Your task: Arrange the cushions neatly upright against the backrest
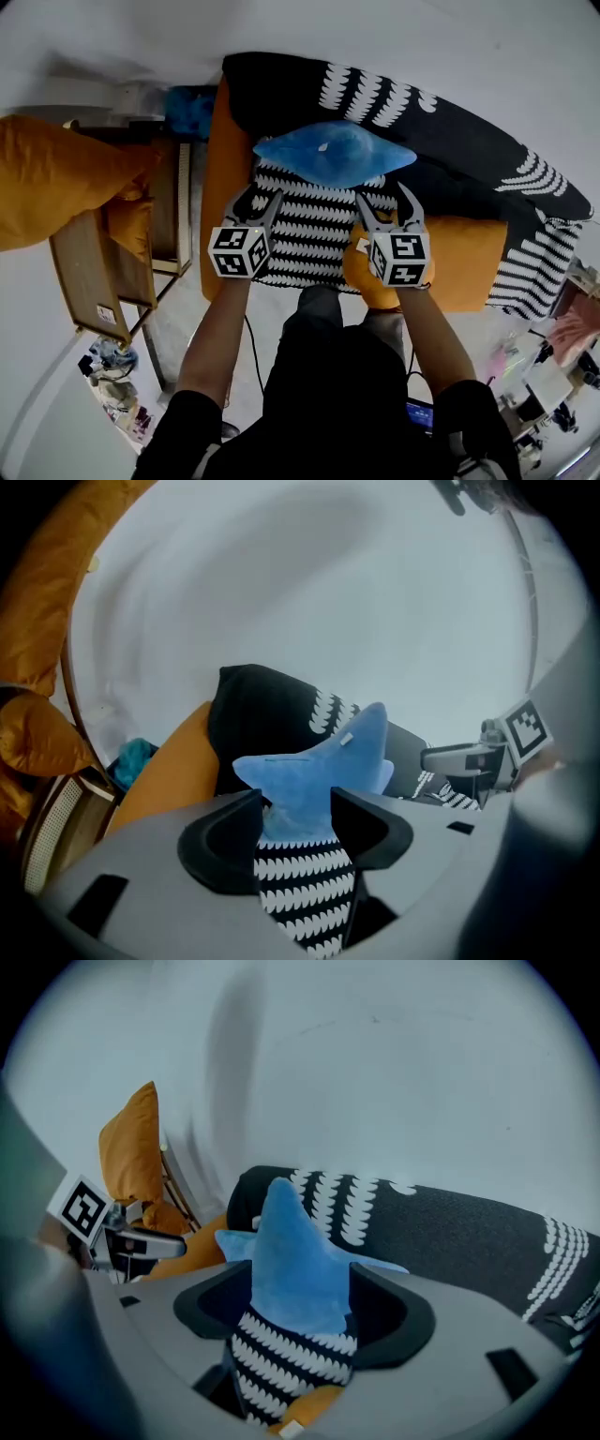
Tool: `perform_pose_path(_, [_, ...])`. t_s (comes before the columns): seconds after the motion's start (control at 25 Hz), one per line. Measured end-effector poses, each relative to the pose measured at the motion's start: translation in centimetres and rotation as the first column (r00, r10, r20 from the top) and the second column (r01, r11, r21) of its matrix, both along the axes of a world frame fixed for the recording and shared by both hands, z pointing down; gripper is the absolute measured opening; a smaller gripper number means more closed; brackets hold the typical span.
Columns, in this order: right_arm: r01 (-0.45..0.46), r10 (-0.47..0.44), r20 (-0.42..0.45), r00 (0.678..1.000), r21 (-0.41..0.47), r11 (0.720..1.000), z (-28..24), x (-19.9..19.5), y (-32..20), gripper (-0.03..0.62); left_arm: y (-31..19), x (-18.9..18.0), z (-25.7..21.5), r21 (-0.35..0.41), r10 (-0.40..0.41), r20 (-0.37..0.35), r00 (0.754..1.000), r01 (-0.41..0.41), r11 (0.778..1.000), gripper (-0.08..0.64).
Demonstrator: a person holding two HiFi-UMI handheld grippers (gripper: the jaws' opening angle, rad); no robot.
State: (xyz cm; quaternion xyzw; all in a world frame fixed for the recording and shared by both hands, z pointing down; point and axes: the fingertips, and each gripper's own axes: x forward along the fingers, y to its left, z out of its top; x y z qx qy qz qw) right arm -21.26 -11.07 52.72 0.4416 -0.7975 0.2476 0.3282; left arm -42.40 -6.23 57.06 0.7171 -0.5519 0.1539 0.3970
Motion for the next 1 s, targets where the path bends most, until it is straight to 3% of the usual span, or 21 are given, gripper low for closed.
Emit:
perform_pose_path(0.24, [-0.095, 0.087, -0.111, 0.990, -0.064, 0.993, 1.9, 9.5, 6.2, 0.332, 2.7, 4.7, -1.3, -0.006, 0.116, 0.008, 0.993, -0.116, 0.993, 0.244])
perform_pose_path(0.44, [-0.212, 0.195, -0.157, 0.968, -0.094, 0.973, 3.4, 16.0, 11.1, 0.327, 4.7, 9.3, -1.6, -0.015, 0.259, 0.013, 0.966, -0.259, 0.966, 0.244])
perform_pose_path(0.76, [-0.463, 0.432, -0.184, 0.883, -0.180, 0.868, 7.1, 24.9, 19.4, 0.337, 6.6, 17.8, -3.0, -0.022, 0.450, 0.009, 0.893, -0.450, 0.893, 0.244])
perform_pose_path(0.88, [-0.543, 0.521, -0.154, 0.840, -0.228, 0.808, 8.6, 26.1, 22.0, 0.347, 7.5, 20.1, -3.8, -0.022, 0.531, 0.016, 0.847, -0.530, 0.847, 0.244])
perform_pose_path(1.0, [-0.573, 0.563, -0.118, 0.818, -0.262, 0.777, 9.7, 26.8, 23.2, 0.353, 8.4, 22.2, -4.2, -0.023, 0.580, 0.025, 0.814, -0.580, 0.815, 0.244])
